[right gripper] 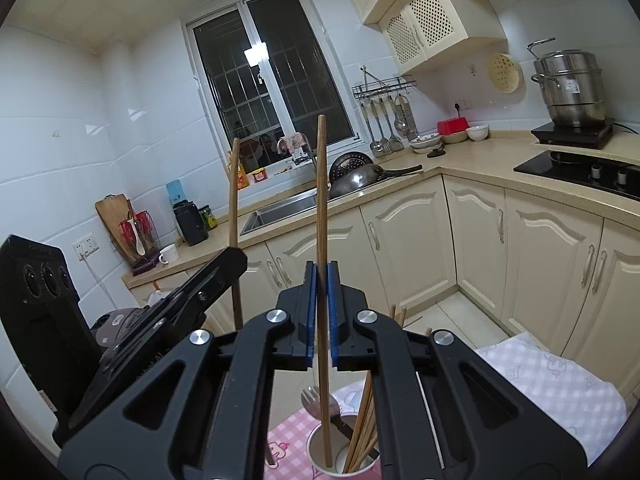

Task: Organize utensils
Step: 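Lift both chopsticks upright into the pink cup and open both tools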

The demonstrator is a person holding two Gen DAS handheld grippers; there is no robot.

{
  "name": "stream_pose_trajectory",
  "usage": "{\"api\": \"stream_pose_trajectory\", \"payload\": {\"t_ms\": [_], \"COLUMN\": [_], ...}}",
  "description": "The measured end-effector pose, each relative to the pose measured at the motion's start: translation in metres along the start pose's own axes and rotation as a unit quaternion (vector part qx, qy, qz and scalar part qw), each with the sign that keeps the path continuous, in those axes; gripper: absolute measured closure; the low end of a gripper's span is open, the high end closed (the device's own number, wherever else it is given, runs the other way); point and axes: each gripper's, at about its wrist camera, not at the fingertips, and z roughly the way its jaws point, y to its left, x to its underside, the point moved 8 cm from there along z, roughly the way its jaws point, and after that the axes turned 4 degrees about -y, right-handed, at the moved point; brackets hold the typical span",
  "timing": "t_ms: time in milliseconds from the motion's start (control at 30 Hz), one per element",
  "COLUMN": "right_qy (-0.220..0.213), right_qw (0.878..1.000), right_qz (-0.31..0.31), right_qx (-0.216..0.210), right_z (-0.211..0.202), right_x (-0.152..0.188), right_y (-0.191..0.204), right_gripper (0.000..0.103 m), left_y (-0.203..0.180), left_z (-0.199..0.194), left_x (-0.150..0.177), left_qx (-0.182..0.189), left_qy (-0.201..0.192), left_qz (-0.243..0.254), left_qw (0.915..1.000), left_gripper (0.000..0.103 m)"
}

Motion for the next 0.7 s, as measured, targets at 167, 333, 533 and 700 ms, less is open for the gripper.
{"api": "stream_pose_trajectory", "payload": {"t_ms": [167,333,533,700], "right_qy": [0.005,0.016,0.037,0.061], "right_qw": [1.000,1.000,0.999,0.998], "right_qz": [0.002,0.008,0.018,0.020], "right_qx": [0.007,0.014,0.019,0.023], "right_z": [0.012,0.023,0.032,0.033], "right_x": [0.009,0.020,0.038,0.055], "right_y": [-0.007,-0.016,-0.026,-0.030], "right_gripper": [0.097,0.097,0.097,0.096], "left_y": [0.003,0.008,0.014,0.020], "left_z": [0.016,0.028,0.038,0.034], "left_x": [0.010,0.026,0.052,0.068], "left_qx": [-0.010,-0.018,-0.023,-0.019], "left_qy": [0.001,0.009,0.035,0.055], "left_qz": [0.001,-0.002,-0.002,-0.004], "left_qw": [0.9999,0.9998,0.9991,0.9983], "left_gripper": [0.097,0.097,0.097,0.097]}}
